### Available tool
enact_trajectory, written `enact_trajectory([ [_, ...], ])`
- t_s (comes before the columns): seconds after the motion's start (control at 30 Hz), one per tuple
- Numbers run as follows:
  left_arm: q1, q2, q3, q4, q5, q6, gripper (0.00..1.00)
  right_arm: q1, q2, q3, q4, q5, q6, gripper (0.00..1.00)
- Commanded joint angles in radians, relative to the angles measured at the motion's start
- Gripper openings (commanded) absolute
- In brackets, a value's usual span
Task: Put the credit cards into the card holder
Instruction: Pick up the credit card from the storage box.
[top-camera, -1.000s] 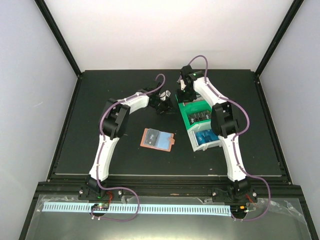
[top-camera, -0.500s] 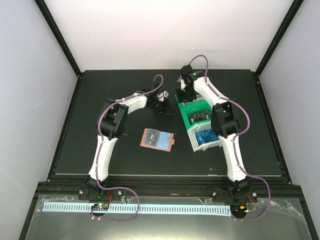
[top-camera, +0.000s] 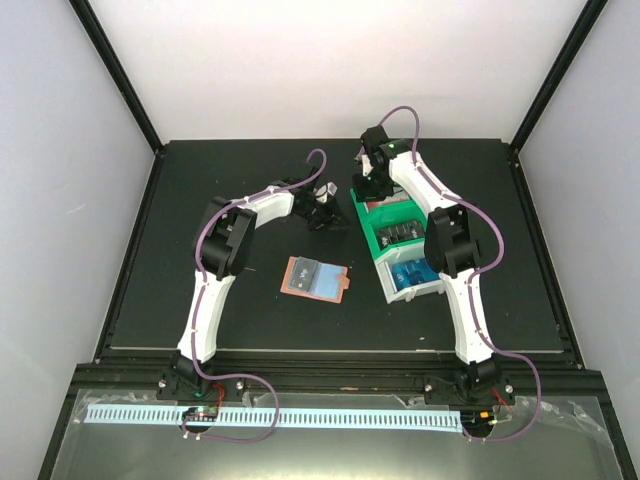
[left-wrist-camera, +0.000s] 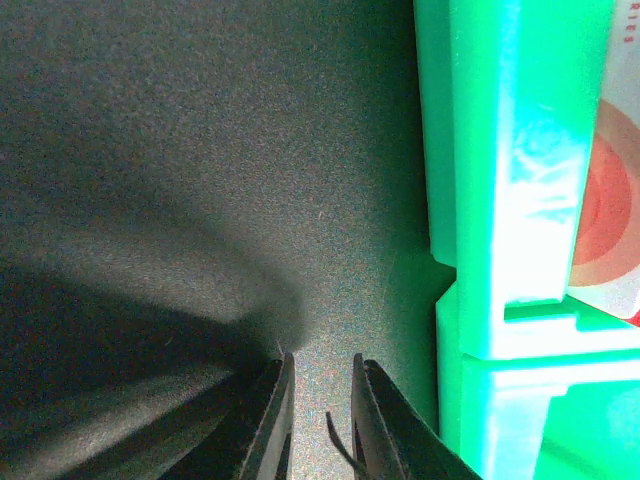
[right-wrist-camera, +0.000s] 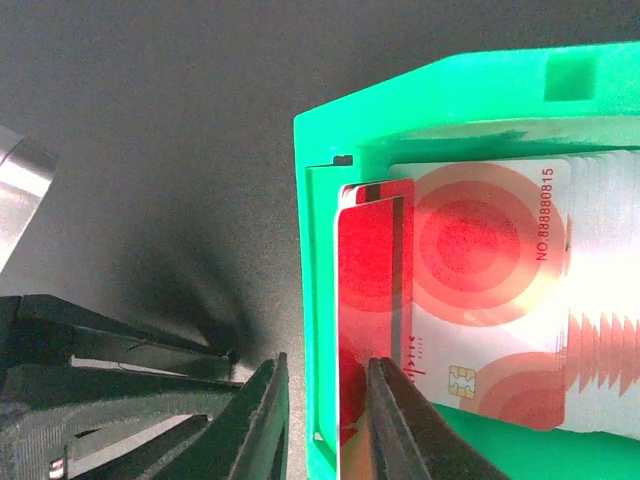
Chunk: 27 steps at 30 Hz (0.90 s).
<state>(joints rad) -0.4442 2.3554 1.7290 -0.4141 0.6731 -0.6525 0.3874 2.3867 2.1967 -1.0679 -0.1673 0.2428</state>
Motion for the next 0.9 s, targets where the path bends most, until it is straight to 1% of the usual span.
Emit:
enact_trajectory([
  [0.0, 0.007, -0.038, -0.008, -0.002, -0.015, 0.020, 0.19, 0.007, -0.044, -0.009, -0.009, -0.015, 0.010, 0.22],
  [0.13, 0.009, -0.037, -0.009, -0.005, -0.014, 0.022, 0.19, 0.007, -0.043, -0.009, -0.012, -0.009, 0.016, 0.16],
  [0.27, 0.009, -0.040, -0.010, -0.006, -0.014, 0.024, 0.18, 0.007, -0.049, -0.009, -0.014, 0.004, 0.015, 0.12],
  [0.73, 0.009, -0.054, -0.016, -0.010, -0.014, 0.034, 0.19, 0.007, -0.104, -0.023, -0.023, 0.033, 0.017, 0.03],
  [0.87, 0.009, -0.067, -0.012, -0.016, -0.016, 0.050, 0.20, 0.006, -0.135, -0.024, -0.018, 0.085, 0.023, 0.01],
])
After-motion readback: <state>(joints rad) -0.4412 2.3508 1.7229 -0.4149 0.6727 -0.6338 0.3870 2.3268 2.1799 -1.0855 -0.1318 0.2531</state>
